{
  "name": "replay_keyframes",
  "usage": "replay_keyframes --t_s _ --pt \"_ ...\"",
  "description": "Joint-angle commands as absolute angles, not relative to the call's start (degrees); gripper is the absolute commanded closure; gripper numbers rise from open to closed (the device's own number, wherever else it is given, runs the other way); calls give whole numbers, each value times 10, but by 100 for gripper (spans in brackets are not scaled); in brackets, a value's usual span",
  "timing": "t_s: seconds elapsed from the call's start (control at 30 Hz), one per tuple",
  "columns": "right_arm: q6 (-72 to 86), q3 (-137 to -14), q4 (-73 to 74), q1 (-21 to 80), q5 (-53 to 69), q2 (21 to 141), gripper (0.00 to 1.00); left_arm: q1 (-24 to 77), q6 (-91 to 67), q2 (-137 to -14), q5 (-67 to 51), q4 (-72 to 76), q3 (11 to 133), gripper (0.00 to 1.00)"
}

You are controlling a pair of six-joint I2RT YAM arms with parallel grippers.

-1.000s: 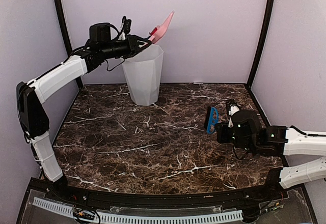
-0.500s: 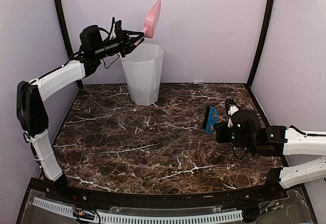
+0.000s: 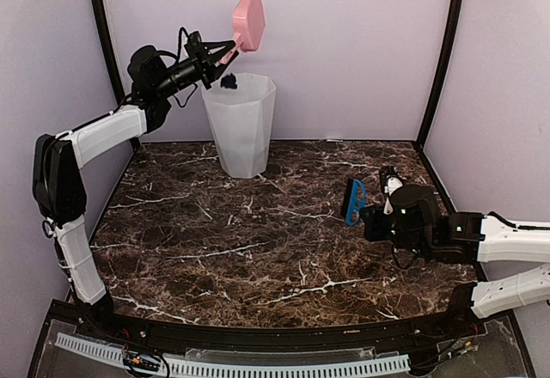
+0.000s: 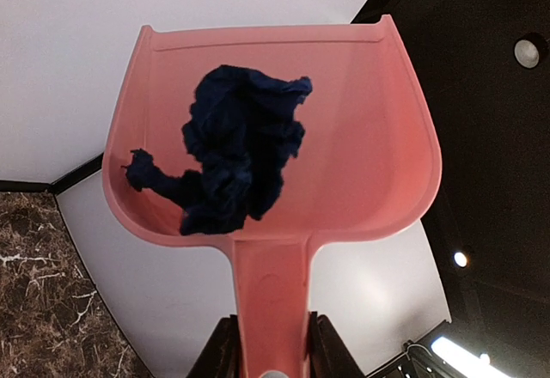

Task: Sweep away the paper scraps from the table

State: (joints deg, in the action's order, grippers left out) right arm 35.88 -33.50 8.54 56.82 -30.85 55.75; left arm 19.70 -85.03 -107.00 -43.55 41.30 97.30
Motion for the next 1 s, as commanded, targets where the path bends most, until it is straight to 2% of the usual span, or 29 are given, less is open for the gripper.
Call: replay_keyframes --t_s 0.0,0.5,0.77,0.97 --pt "355 -336 54 563 -306 562 100 190 -893 -1073 -433 471 963 100" --pt "346 -347 53 563 -310 565 100 188 -857 -1056 -450 446 961 100" --pt "326 -375 58 562 -336 566 100 192 -599 -959 -428 242 945 100" --pt "322 -387 52 560 -341 569 100 229 -419 -862 -315 84 895 100"
